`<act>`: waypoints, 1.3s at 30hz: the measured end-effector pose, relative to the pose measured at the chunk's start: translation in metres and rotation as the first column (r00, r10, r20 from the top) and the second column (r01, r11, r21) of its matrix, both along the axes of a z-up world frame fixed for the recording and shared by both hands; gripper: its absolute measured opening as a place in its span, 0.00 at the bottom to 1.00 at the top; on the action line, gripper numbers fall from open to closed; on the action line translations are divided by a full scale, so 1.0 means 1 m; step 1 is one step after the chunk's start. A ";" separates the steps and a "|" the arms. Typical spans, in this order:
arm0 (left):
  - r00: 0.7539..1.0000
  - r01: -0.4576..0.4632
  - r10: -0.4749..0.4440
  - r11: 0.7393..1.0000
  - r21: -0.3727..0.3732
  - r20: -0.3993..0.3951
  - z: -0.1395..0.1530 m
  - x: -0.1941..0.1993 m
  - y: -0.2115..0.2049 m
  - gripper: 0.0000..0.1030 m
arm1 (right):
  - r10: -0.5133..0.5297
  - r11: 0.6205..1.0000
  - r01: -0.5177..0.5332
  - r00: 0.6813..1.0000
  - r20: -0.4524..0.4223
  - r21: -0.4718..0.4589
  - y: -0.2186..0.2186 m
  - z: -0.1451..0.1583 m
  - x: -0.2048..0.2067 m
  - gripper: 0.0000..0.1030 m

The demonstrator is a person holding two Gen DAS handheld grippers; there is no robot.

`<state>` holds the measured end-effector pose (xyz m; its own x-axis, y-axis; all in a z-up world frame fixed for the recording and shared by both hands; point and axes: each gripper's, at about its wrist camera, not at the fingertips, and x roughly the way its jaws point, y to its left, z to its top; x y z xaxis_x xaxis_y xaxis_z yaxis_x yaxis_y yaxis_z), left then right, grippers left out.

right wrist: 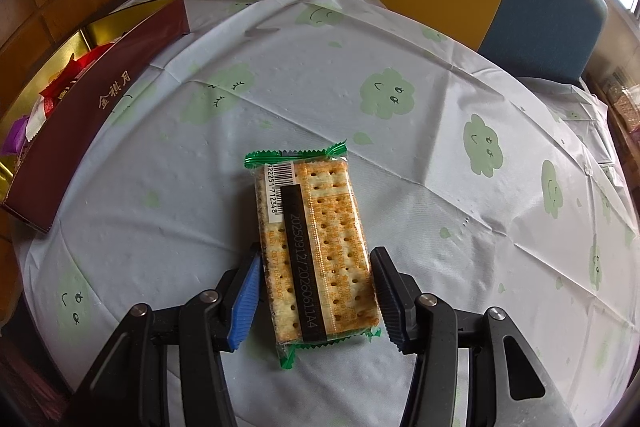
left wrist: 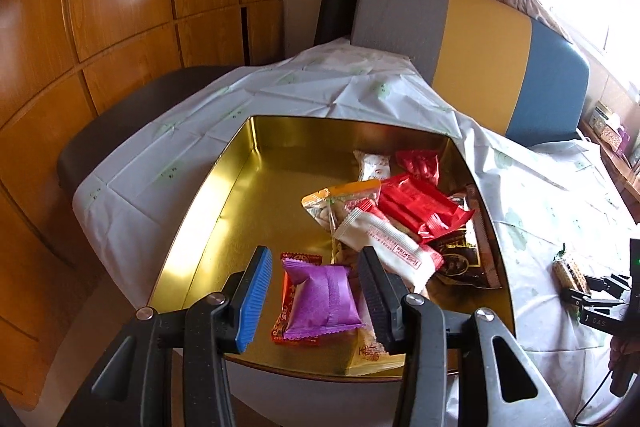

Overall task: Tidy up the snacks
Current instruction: 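Carry the purple pouch into the gold tin and open the left gripper, then carry the cracker packet into the tin and open the right gripper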

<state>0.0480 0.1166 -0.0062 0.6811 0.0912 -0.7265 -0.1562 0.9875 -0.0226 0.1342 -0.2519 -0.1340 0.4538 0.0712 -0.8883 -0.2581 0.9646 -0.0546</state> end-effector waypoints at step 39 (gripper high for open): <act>0.997 0.008 -0.011 0.999 0.037 0.078 0.018 -0.021 0.000 0.44 | -0.150 0.980 0.143 0.988 0.038 0.138 0.036 0.049 -0.017 0.48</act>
